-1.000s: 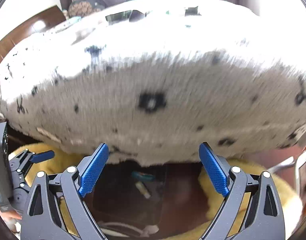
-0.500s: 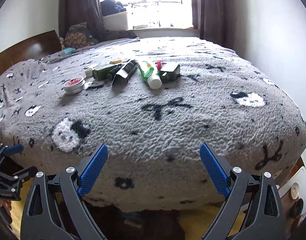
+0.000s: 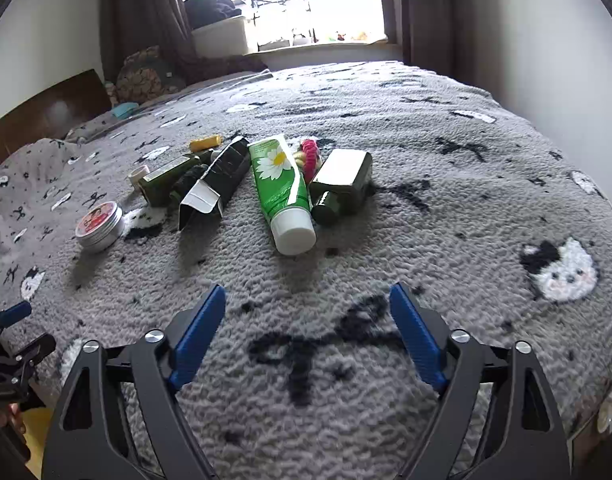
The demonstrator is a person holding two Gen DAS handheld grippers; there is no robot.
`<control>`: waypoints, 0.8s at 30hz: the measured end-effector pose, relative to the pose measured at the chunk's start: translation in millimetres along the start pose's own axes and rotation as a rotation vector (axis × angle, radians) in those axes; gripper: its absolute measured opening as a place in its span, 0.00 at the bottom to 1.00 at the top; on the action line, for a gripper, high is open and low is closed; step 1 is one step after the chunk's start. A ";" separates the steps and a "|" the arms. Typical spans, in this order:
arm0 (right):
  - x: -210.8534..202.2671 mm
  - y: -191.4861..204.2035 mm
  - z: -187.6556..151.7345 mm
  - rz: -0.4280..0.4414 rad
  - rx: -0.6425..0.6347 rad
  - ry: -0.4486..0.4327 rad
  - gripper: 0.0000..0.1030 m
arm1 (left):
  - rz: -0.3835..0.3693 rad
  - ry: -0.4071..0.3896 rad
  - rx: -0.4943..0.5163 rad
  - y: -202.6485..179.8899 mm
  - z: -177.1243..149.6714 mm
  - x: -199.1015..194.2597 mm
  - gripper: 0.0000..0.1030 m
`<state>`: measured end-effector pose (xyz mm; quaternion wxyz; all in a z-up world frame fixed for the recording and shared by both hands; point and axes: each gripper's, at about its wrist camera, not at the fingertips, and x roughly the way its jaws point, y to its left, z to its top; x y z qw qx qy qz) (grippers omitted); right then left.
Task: Collect trash
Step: 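Raise both tools back over the bed toward the remaining items, then grasp the green daisy tube with the right tool while the left tool grasps the round tin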
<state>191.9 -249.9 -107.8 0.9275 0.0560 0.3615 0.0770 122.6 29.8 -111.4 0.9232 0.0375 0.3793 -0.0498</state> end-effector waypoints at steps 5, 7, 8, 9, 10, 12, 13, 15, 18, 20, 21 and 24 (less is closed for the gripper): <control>37.5 1.0 21.4 0.007 -0.002 0.048 0.65 | 0.016 0.000 0.001 4.4 22.0 18.7 0.92; 43.5 4.9 26.0 0.015 -0.013 0.057 0.61 | 0.022 0.007 -0.004 7.5 28.6 26.8 0.92; 44.7 7.4 27.6 0.023 -0.018 0.060 0.59 | 0.024 0.012 -0.009 9.3 31.6 31.4 0.92; 45.5 10.8 29.2 0.037 -0.023 0.064 0.58 | 0.025 0.018 -0.015 11.0 34.1 35.7 0.92; 45.7 15.1 30.3 0.056 -0.034 0.066 0.57 | 0.027 0.024 -0.021 12.7 36.5 40.2 0.92; 47.8 23.9 32.0 0.089 -0.062 0.075 0.55 | 0.024 0.032 -0.031 15.7 40.9 48.7 0.92; 50.1 27.7 33.0 0.093 -0.074 0.080 0.54 | 0.023 0.035 -0.036 16.8 43.2 53.0 0.92; 57.2 32.9 36.4 0.085 -0.089 0.091 0.52 | 0.012 0.044 -0.043 16.6 48.7 60.8 0.92; 69.1 35.7 45.7 0.071 -0.087 0.101 0.51 | 0.000 0.045 -0.036 13.8 60.0 70.2 0.92; 77.0 38.3 52.6 0.065 -0.081 0.108 0.49 | -0.006 0.043 -0.036 12.5 69.8 76.9 0.92; 81.5 40.2 55.8 0.061 -0.079 0.113 0.47 | -0.011 0.042 -0.041 12.0 75.0 80.2 0.92; 91.7 42.4 61.1 0.035 -0.069 0.125 0.40 | -0.030 0.050 -0.056 9.5 87.9 90.6 0.92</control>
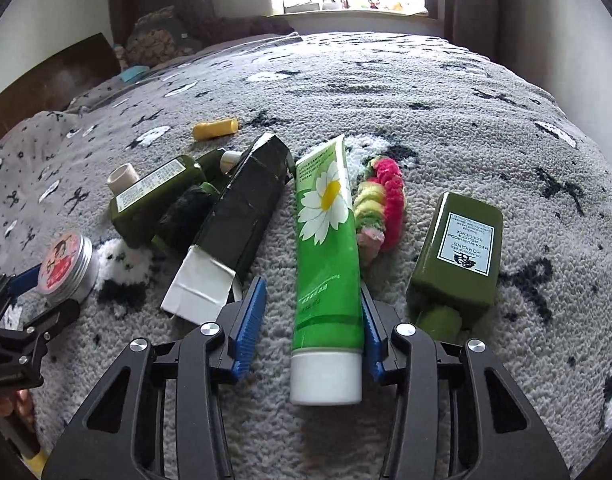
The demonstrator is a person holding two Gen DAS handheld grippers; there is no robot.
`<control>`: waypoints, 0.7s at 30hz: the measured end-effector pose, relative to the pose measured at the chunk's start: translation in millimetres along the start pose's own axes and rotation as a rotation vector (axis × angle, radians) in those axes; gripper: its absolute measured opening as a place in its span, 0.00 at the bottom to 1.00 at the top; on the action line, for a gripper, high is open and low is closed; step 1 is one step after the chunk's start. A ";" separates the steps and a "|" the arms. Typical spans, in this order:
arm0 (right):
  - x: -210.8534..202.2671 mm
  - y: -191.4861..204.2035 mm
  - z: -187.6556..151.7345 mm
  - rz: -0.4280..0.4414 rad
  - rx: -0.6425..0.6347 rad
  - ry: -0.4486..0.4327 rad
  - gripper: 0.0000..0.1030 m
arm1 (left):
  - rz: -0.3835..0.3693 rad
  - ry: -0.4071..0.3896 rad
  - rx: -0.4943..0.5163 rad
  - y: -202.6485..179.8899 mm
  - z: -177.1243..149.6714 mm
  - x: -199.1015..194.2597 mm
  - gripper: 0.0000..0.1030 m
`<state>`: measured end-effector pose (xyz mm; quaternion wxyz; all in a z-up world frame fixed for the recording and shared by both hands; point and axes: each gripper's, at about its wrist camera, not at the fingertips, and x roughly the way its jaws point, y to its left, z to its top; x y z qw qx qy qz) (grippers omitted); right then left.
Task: Collect trash
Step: 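Grasp the green daisy tube with the right tool while the left tool grasps the round tin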
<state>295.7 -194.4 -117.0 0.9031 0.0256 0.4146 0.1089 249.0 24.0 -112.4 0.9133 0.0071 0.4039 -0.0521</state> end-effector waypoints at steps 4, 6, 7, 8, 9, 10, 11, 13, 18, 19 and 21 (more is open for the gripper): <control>6.7 0.0 4.2 -0.020 0.012 0.012 0.36 | 0.007 0.037 -0.008 -5.0 8.7 17.5 0.82; 8.4 2.0 5.0 -0.041 0.008 0.020 0.32 | 0.028 0.052 -0.002 -7.5 10.8 24.9 0.80; 10.0 2.5 5.6 -0.049 0.005 0.022 0.32 | 0.037 0.055 0.001 -8.7 11.4 26.2 0.79; 10.4 3.8 5.2 -0.058 0.000 0.023 0.30 | 0.045 0.059 0.004 -9.9 11.4 26.9 0.79; 10.0 5.3 4.1 -0.068 -0.007 0.018 0.29 | 0.054 0.065 0.010 -10.5 11.6 27.9 0.79; 9.7 6.0 3.4 -0.072 -0.012 0.013 0.29 | 0.063 0.070 0.016 -11.6 11.3 28.6 0.79; 9.3 6.2 2.8 -0.075 -0.015 0.010 0.29 | 0.068 0.072 0.020 -11.6 11.3 28.8 0.77; 5.4 5.3 0.6 -0.070 -0.012 0.002 0.29 | 0.061 0.065 0.026 -12.0 10.7 25.9 0.70; -12.9 2.8 -11.3 -0.063 -0.009 -0.011 0.29 | 0.050 0.045 0.039 -13.5 0.8 10.7 0.64; -17.8 2.3 -15.9 -0.058 -0.009 -0.015 0.29 | 0.051 0.041 0.040 -14.1 -2.8 7.0 0.64; -28.1 1.4 -27.1 -0.046 -0.011 -0.024 0.29 | 0.049 0.030 0.049 -16.3 -10.7 -1.6 0.64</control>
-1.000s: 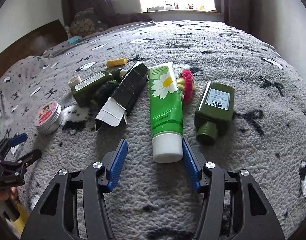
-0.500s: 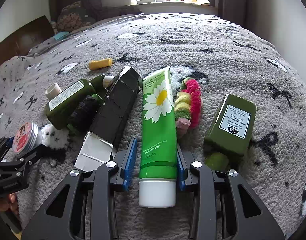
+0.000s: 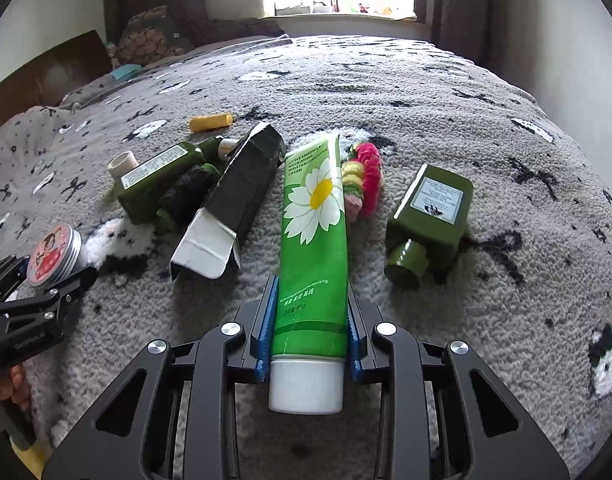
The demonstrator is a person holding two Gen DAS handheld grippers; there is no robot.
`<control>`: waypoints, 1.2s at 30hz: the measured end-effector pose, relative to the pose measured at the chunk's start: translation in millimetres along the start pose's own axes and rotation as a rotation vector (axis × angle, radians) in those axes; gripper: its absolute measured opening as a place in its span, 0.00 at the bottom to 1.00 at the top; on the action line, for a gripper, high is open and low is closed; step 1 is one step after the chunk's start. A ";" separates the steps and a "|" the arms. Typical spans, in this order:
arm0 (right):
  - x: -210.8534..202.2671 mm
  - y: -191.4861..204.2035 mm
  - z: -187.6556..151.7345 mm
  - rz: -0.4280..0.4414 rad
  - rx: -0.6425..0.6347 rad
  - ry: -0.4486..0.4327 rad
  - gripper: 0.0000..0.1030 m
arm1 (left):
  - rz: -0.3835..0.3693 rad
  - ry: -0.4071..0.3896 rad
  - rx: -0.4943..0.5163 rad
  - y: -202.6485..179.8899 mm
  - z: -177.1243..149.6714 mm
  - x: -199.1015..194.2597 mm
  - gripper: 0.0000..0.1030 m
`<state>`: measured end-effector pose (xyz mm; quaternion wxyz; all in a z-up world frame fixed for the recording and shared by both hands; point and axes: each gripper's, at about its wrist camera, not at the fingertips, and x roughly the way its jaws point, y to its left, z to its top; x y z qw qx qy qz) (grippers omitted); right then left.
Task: Collect trash
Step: 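Grasp the green daisy tube with the right tool while the left tool grasps the round tin, then carry the tube and tin down to the bin and open both tools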
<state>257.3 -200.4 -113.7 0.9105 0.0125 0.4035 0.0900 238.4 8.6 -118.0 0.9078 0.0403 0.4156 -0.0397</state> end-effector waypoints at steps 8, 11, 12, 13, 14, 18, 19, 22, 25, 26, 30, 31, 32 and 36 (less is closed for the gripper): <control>-49.2 -3.8 -48.1 0.060 -0.001 -0.047 0.29 | -0.035 -0.053 0.041 -12.2 -45.3 -46.1 0.63; -68.6 0.2 -65.7 0.068 -0.024 -0.062 0.29 | -0.051 -0.070 0.048 -18.1 -61.9 -63.3 0.63; -75.6 2.3 -72.8 0.075 -0.032 -0.066 0.29 | -0.052 -0.077 0.052 -20.2 -67.0 -69.4 0.63; -81.9 4.4 -79.3 0.083 -0.039 -0.070 0.29 | -0.054 -0.086 0.055 -22.6 -72.6 -76.2 0.63; -87.7 6.1 -85.6 0.089 -0.043 -0.075 0.29 | -0.054 -0.095 0.058 -25.0 -77.3 -82.8 0.63; -115.6 9.6 -108.4 0.113 -0.052 -0.109 0.29 | -0.057 -0.139 0.092 -37.1 -98.6 -113.0 0.63; -122.9 9.7 -113.4 0.119 -0.051 -0.120 0.29 | -0.061 -0.148 0.099 -39.8 -103.5 -120.3 0.63; -140.3 10.3 -126.1 0.121 -0.052 -0.147 0.29 | -0.071 -0.167 0.105 -43.7 -114.8 -138.1 0.63; -150.4 12.1 -140.4 0.123 -0.055 -0.154 0.29 | -0.081 -0.174 0.107 -47.1 -127.9 -151.0 0.63; -152.2 12.2 -144.8 0.129 -0.055 -0.150 0.29 | -0.086 -0.172 0.107 -48.3 -133.7 -154.5 0.63; -157.9 15.7 -162.9 0.142 -0.056 -0.139 0.29 | -0.108 -0.144 0.101 -52.0 -155.2 -158.7 0.63; -158.9 16.4 -167.5 0.142 -0.054 -0.137 0.29 | -0.115 -0.137 0.100 -52.8 -160.4 -159.0 0.63; -159.2 16.9 -171.5 0.147 -0.051 -0.133 0.29 | -0.121 -0.129 0.098 -53.7 -165.8 -158.9 0.63; -155.6 21.1 -189.2 0.154 -0.046 -0.101 0.29 | -0.140 -0.089 0.095 -57.2 -186.4 -156.0 0.63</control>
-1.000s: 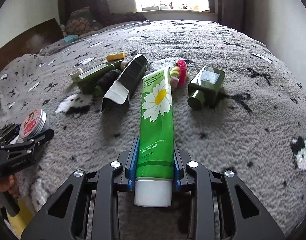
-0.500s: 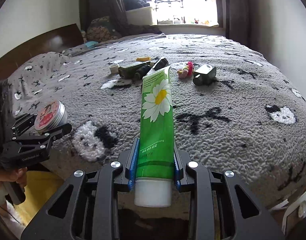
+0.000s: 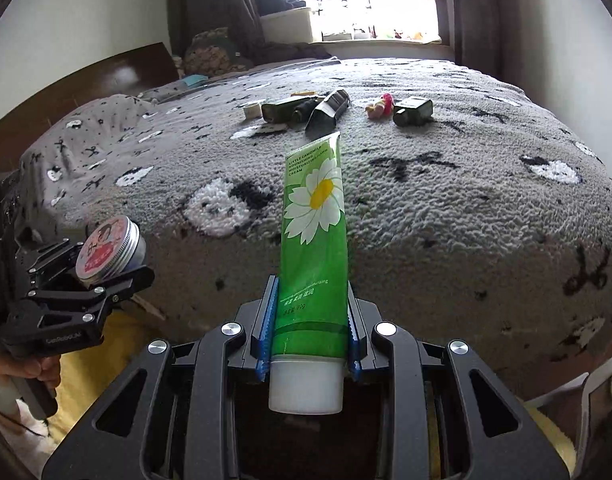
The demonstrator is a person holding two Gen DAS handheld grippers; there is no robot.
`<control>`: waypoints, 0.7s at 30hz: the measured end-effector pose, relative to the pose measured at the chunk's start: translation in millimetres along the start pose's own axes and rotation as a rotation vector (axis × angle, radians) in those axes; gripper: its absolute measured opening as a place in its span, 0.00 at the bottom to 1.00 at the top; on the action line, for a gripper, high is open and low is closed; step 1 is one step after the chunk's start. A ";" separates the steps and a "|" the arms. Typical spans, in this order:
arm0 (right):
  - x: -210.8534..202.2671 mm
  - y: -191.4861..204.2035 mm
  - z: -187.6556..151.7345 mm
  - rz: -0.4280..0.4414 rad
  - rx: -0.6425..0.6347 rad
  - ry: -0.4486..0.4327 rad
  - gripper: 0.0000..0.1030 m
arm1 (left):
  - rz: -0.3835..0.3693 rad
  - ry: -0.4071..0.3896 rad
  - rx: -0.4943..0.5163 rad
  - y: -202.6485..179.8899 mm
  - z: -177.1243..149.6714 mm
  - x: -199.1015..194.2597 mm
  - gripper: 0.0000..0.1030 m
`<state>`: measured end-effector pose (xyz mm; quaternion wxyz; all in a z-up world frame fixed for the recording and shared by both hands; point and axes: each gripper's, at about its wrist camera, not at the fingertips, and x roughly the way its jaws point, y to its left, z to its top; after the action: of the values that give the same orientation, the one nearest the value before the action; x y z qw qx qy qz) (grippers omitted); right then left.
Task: Collect trash
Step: 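Carry the tube and tin down to the bin and open both tools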
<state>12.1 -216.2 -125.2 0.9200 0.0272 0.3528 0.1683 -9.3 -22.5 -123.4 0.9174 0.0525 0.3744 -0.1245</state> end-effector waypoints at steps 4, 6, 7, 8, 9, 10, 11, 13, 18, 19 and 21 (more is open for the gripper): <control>6.0 3.2 -13.9 0.008 0.012 0.039 0.29 | -0.014 0.050 -0.004 -3.4 -20.2 7.5 0.63; 11.6 5.5 -20.6 0.013 0.017 0.060 0.29 | -0.023 0.083 -0.008 -4.8 -30.8 14.2 0.63; 14.8 6.6 -23.6 0.016 0.018 0.070 0.29 | -0.027 0.101 -0.009 -6.0 -36.0 18.1 0.63; 17.7 8.0 -26.0 0.016 0.017 0.078 0.29 | -0.032 0.119 -0.009 -7.0 -41.1 22.0 0.63; 20.4 10.1 -28.4 0.005 0.011 0.082 0.29 | -0.035 0.136 -0.011 -8.0 -45.9 26.4 0.63; 21.9 11.5 -30.1 -0.003 0.006 0.083 0.29 | -0.037 0.154 -0.012 -8.8 -50.3 31.5 0.63; 23.6 12.7 -31.0 -0.005 0.006 0.086 0.29 | -0.037 0.169 -0.014 -9.1 -53.7 36.0 0.63; 27.3 14.0 -33.4 -0.006 0.010 0.100 0.29 | -0.039 0.193 -0.019 -8.2 -58.3 44.5 0.63; 39.8 17.2 -44.8 -0.008 0.002 0.156 0.29 | -0.062 0.242 -0.029 -7.5 -69.6 57.9 0.63; 43.8 17.2 -48.3 -0.009 0.003 0.171 0.29 | -0.066 0.253 -0.029 -7.6 -72.0 60.6 0.63; 53.1 17.5 -55.1 -0.010 0.002 0.203 0.28 | -0.083 0.281 -0.035 -8.0 -77.7 67.4 0.63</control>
<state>7.7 -185.9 -197.5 0.8804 0.0089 0.4444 0.1652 -17.3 -28.2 -226.1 0.8509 0.0379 0.5029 -0.1473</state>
